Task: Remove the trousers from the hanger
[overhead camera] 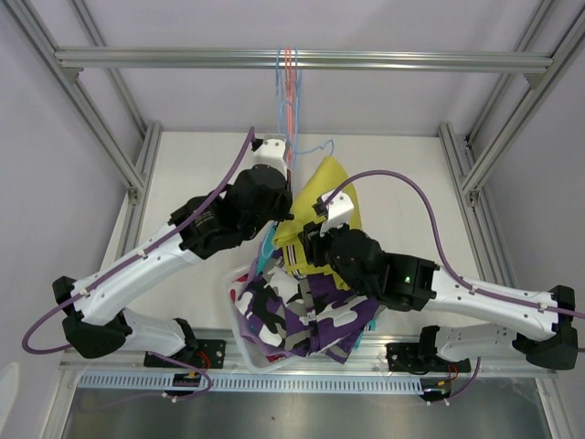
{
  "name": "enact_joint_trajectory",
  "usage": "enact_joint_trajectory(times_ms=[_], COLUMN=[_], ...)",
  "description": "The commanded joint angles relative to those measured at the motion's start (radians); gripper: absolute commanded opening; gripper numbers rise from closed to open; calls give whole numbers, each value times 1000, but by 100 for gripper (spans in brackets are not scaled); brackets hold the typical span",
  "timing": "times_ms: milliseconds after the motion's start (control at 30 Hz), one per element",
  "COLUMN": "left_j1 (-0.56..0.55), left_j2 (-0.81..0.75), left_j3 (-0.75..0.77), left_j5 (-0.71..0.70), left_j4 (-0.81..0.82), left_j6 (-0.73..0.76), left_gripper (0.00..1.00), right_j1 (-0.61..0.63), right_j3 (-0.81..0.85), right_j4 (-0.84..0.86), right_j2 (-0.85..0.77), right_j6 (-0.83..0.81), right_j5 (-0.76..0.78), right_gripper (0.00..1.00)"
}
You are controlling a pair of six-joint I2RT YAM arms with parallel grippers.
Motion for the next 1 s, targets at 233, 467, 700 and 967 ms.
enact_joint_trajectory(times_ms=[233,467,700,967], left_j1=[9,9,9,8], left_j2=[-53,-56,-55,-55], left_j3=[-8,-18,-29,-29], left_j5=[-4,36,76,94], left_j4=[69,78,85,89], left_j6=[19,16,12,12], left_gripper=[0,0,1,0], right_j1=[-18,-30,-30,-27], right_j3=[-26,112,453,488], right_j4=[141,20,-160,-248], right_j2=[12,4,18,-80], right_j6=[-15,-34,-130,-134], right_j5=[-112,-83,12,80], right_gripper=[0,0,0,0])
